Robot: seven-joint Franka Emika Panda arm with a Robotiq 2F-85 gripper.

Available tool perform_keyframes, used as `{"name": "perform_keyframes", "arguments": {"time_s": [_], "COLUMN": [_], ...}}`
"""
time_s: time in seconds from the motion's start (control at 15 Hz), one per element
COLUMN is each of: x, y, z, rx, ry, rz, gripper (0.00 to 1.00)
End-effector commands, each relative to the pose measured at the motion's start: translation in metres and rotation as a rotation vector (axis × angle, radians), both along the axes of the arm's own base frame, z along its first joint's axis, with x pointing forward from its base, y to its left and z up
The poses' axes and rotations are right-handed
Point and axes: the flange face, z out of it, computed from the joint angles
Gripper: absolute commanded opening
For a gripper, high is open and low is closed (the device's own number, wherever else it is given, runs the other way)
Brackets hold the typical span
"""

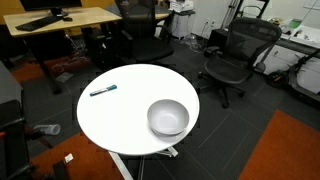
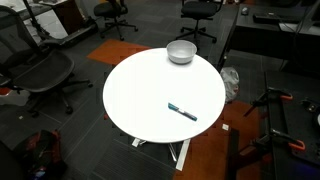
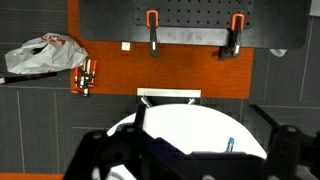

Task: Put the marker in the bowl

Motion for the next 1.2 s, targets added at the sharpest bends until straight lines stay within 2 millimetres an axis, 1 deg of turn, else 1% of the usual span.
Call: {"name": "perform_keyframes", "arguments": {"time_s": [0.0, 0.2, 0.47, 0.53, 0.8, 1.13], "x": [-0.008, -0.004, 0.009, 0.013, 0.039, 0.068], "y": [0.03, 0.054, 0.08, 0.085, 0.098, 0.113], "z": [-0.017, -0.036, -0.065, -0.07, -0.092, -0.125], "rx": [-0.013, -0.028, -0.034, -0.039, -0.037, -0.024], "ry": [-0.062, -0.116, -0.165, -0.184, -0.244, -0.268], "rz": [-0.048, -0.079, -0.081, -0.083, -0.088, -0.083], "gripper": [1.0, 1.0, 1.0, 1.0, 1.0, 1.0]}}
